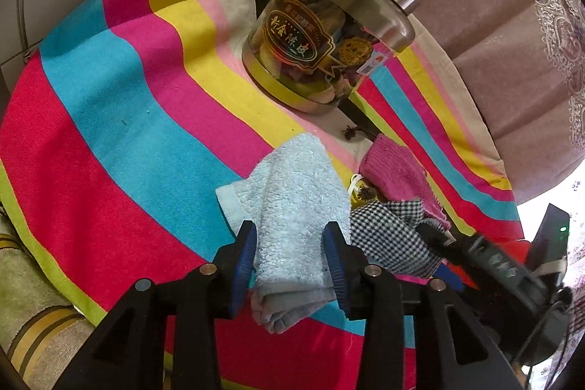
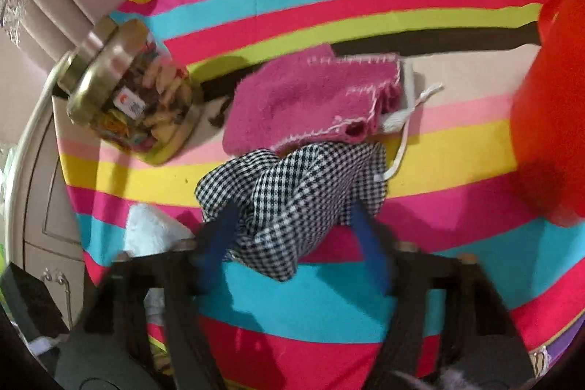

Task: Organize soft objects
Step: 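Grasp the light blue towel with the left tool while the right tool grasps the gingham mask, then lift the gingham mask with the right tool while the left tool holds the towel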

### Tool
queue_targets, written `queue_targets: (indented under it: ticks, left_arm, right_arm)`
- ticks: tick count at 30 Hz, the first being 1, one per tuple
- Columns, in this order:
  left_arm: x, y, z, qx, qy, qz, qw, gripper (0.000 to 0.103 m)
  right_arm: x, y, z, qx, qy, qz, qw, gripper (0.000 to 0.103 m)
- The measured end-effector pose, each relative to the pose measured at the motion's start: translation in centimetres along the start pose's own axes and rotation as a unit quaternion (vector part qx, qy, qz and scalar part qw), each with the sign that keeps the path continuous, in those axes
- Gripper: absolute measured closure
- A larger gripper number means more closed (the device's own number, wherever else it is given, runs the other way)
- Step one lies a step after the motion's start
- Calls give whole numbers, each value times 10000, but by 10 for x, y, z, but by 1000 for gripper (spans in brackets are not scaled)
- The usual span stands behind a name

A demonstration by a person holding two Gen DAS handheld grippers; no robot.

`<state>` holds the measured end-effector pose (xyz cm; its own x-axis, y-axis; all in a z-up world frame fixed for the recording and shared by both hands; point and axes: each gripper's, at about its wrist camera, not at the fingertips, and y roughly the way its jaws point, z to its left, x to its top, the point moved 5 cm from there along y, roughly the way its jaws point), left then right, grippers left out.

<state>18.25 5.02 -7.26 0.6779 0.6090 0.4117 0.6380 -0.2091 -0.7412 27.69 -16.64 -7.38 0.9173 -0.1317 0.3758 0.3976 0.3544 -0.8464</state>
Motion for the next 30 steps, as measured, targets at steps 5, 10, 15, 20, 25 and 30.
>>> queue_targets:
  ticks: [5,10,15,20,25,30]
  left_arm:
    - [0,0,1,-23,-32,11,10000,63]
    - [-1,-1,0,-46,-31,2,10000,63]
    - [-1,-1,-1,-49,-23,0,10000,63]
    - [0,0,0,-44,-28,9,10000,63]
    - [1,-2,0,-50,-48,-43,10000,50]
    - [2,-5,2,-70,-106,-124,9998,48]
  right_arm:
    - [-17,7,-12,-58,-51,224,9997,84]
    - [-27,-14,-26,20,6,72,10000,87]
    - [-31,-42,-27,-123,-232,-324,9991,88]
    - [-36,-60,-32,-304,-371,-444,9979,88]
    - [-51,-49,-43,-489,-318,69,9983,85]
    - [-61,-49,-48,-575,-410,310,9970,63]
